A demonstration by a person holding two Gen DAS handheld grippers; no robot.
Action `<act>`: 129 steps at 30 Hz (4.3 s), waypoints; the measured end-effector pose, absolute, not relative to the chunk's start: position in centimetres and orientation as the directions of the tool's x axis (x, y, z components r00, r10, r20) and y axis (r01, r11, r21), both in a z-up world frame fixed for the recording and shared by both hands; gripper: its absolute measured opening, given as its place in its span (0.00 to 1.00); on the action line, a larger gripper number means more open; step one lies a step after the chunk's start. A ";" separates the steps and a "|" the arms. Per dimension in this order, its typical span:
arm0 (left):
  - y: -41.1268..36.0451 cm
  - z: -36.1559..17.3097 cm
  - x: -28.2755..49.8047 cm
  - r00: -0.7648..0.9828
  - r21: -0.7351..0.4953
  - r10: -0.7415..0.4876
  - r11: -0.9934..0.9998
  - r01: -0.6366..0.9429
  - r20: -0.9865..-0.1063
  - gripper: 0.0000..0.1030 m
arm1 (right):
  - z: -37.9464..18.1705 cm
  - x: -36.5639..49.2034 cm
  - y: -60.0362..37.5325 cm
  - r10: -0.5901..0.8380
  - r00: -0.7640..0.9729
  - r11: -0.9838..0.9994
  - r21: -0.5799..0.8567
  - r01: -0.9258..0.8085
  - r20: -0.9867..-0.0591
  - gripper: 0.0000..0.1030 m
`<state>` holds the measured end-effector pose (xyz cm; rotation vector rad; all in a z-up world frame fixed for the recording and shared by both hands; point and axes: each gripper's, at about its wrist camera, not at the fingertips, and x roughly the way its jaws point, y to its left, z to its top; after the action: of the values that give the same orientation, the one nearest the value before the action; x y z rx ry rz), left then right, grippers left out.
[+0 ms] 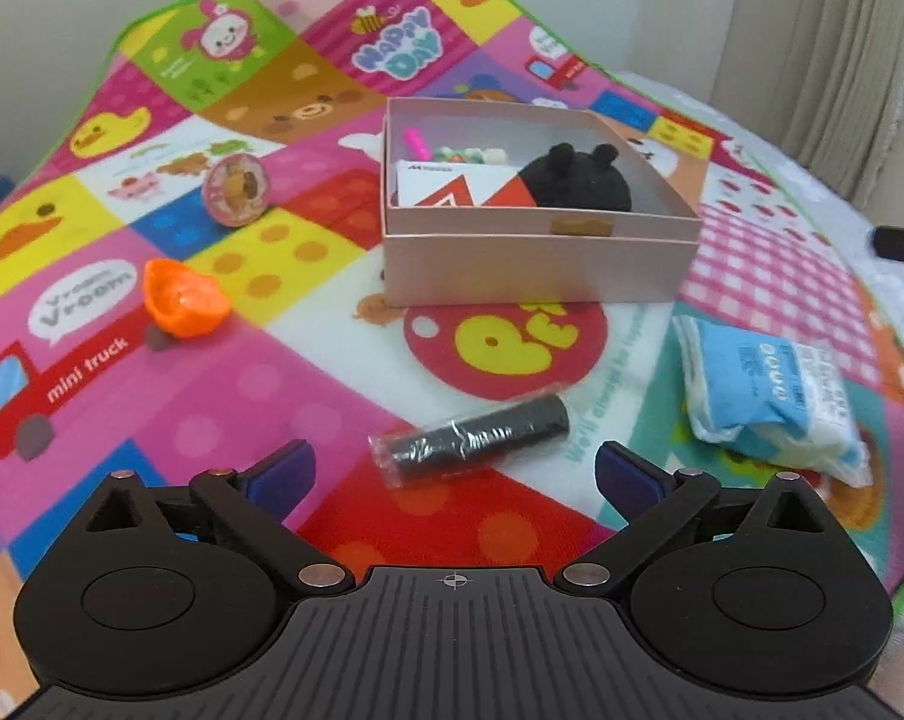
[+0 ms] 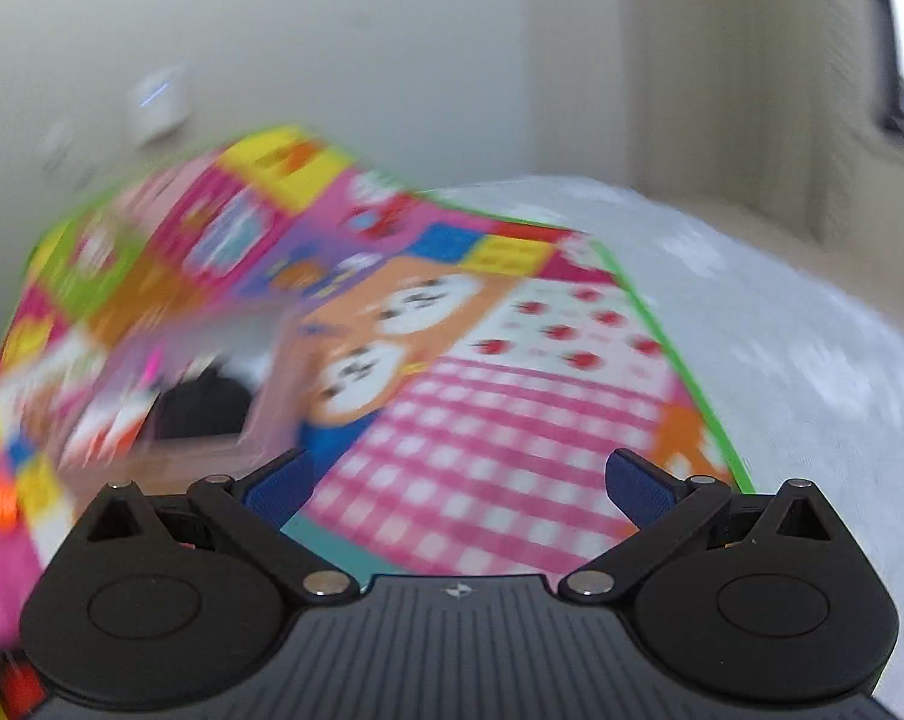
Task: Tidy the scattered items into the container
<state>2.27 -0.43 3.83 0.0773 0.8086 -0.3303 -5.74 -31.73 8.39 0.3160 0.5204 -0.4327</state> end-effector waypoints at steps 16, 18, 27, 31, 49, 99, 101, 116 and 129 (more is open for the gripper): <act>-3.0 1.8 4.7 0.649 0.006 -0.220 0.945 0.326 -0.728 0.99 | 6.2 -5.6 -33.6 -0.295 0.734 0.808 0.251 0.534 -0.612 1.00; -2.7 1.9 4.7 0.648 -0.007 -0.233 0.944 0.330 -0.725 0.98 | 6.0 -5.6 -33.8 -0.289 0.729 0.803 0.257 0.537 -0.621 1.00; -2.1 3.1 3.2 0.627 0.000 -0.249 0.929 0.370 -0.738 0.55 | 7.7 -1.8 -29.4 0.058 0.677 0.998 0.061 -0.020 -0.734 1.00; -0.5 3.7 2.7 0.591 -0.044 -0.262 0.933 0.356 -0.763 0.76 | 7.1 -1.1 -24.5 0.034 0.615 0.956 -0.153 -0.250 -0.788 1.00; 3.4 2.6 4.7 0.720 0.360 0.074 0.898 0.253 -0.690 0.98 | 7.5 -1.9 -27.8 -0.192 0.786 0.966 0.027 0.256 -0.588 1.00; 1.3 1.9 4.9 0.641 0.050 -0.312 0.876 0.480 -0.702 0.87 | 10.0 -1.0 -20.0 0.049 0.564 0.954 -0.129 -0.271 -0.824 0.51; 1.4 2.8 3.9 0.647 0.052 -0.325 0.870 0.491 -0.690 0.87 | 11.9 -2.3 -19.7 0.035 0.583 0.954 -0.146 -0.261 -0.812 0.51; 2.6 18.2 -3.0 0.734 0.080 -0.459 0.820 0.567 -0.500 0.88 | 26.2 -6.7 -19.3 0.178 0.741 0.983 0.088 -0.159 -0.648 0.51; 0.1 18.4 4.1 0.749 0.071 -0.469 0.825 0.561 -0.467 0.88 | 28.2 -2.2 -21.3 0.189 0.857 0.980 0.153 -0.130 -0.479 0.52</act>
<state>4.13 0.06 18.39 0.2127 0.4517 -0.5677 -2.17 -21.31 28.25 0.1166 0.5146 0.1678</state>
